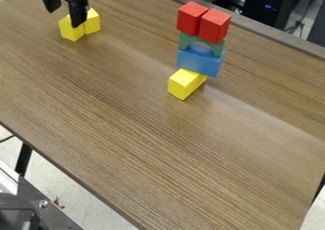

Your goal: Placez le cube jaune le plus haut du tour

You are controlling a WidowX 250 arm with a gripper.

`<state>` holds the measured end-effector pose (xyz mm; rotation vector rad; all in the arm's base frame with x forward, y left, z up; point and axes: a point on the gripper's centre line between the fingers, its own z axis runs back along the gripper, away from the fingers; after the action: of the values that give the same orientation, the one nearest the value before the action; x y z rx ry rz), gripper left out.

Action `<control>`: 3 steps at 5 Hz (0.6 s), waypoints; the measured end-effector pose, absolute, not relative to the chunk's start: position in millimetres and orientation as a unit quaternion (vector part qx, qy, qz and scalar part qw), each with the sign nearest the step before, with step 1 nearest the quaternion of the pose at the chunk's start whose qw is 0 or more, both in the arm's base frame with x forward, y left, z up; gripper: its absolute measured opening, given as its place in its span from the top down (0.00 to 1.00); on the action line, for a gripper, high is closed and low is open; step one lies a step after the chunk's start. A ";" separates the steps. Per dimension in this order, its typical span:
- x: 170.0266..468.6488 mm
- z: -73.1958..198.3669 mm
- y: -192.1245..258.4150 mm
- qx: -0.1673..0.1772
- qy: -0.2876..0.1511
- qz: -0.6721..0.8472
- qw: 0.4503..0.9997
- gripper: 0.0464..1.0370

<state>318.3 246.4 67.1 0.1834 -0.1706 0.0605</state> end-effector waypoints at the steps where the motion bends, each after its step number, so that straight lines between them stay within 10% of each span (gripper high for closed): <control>1: 322.4 65.7 248.7 0.086 -0.082 0.036 0.992 0.04; 3: 322.9 52.9 250.9 0.079 -0.066 0.046 0.994 0.08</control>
<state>322.9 250.9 52.9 0.1584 -0.1314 0.0927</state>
